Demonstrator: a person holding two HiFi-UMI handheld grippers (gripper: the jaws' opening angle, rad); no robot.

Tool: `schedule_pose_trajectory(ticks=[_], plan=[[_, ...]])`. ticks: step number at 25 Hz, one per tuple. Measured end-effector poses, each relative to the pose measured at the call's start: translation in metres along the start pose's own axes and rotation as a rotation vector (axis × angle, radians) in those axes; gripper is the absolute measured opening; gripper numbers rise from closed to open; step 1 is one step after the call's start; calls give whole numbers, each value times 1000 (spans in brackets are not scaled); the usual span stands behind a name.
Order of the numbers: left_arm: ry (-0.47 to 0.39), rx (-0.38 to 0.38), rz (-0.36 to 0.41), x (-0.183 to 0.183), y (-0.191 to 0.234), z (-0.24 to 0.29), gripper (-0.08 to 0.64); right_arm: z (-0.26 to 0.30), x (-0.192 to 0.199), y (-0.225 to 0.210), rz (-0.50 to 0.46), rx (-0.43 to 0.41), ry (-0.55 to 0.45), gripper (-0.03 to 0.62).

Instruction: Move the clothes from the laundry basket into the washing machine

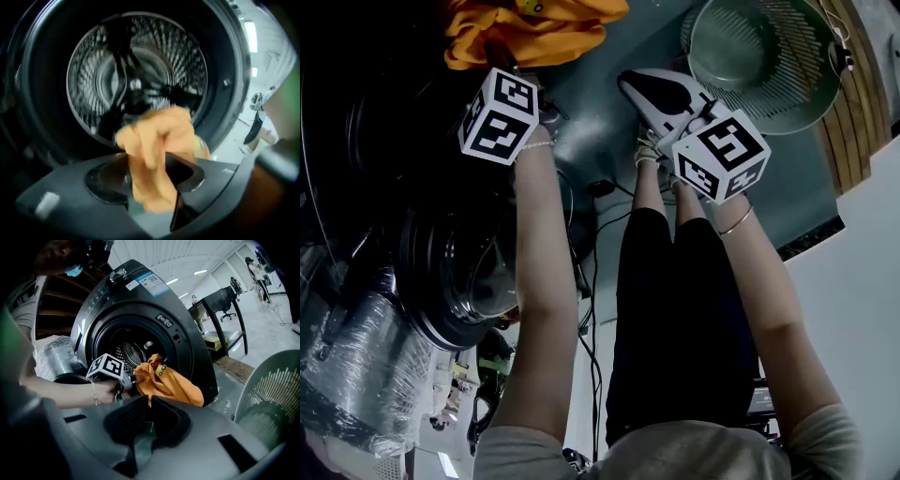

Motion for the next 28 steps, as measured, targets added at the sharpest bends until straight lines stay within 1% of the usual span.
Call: schedule_pose_trajectory(ticks=[1, 4, 5, 6, 8, 12, 14, 18, 19, 20, 22, 23, 25, 26, 28], plan=[[42, 8, -35, 14, -3, -2, 246, 0, 1, 0, -1, 4, 7, 25], [158, 51, -149, 56, -16, 9, 321, 2, 5, -3, -7, 14, 21, 23], [183, 66, -169, 66, -20, 15, 349, 3, 6, -3, -8, 15, 24, 21], [198, 77, -177, 74, -23, 21, 363, 4, 7, -4, -9, 14, 26, 22], [195, 91, -173, 83, -27, 34, 381, 5, 7, -7, -9, 15, 26, 21], [136, 101, -136, 84, -26, 59, 385, 5, 10, -12, 7, 21, 27, 21], [128, 81, -137, 82, -25, 67, 383, 6, 11, -14, 6, 20, 31, 21], [137, 16, -159, 81, -24, 76, 380, 7, 12, -15, 6, 16, 33, 20], [142, 9, -172, 81, -23, 77, 372, 7, 12, -14, 2, 10, 35, 18], [150, 4, -187, 79, -20, 76, 346, 7, 12, -12, -5, 0, 39, 18], [169, -4, -194, 77, -15, 72, 262, 7, 11, -9, -23, -15, 41, 18], [176, -1, -183, 76, -13, 68, 209, 7, 10, -9, -26, -17, 39, 17], [177, 28, -129, 74, -15, 59, 120, 7, 9, -8, -18, -13, 32, 15], [171, 51, -93, 71, -16, 54, 98, 7, 8, -7, -12, -11, 29, 15], [144, 102, -30, 60, -20, 42, 86, 6, 5, -5, -10, -13, 25, 15]])
Point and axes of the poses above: the fingertips, and each gripper's own axes: z forward along the fingers, y to its left, x out of its underside, the point moved 8 cm from there along -z, backward along the fingers, and after that the axes turned 12 degrees about x, right-handed, at the moved point
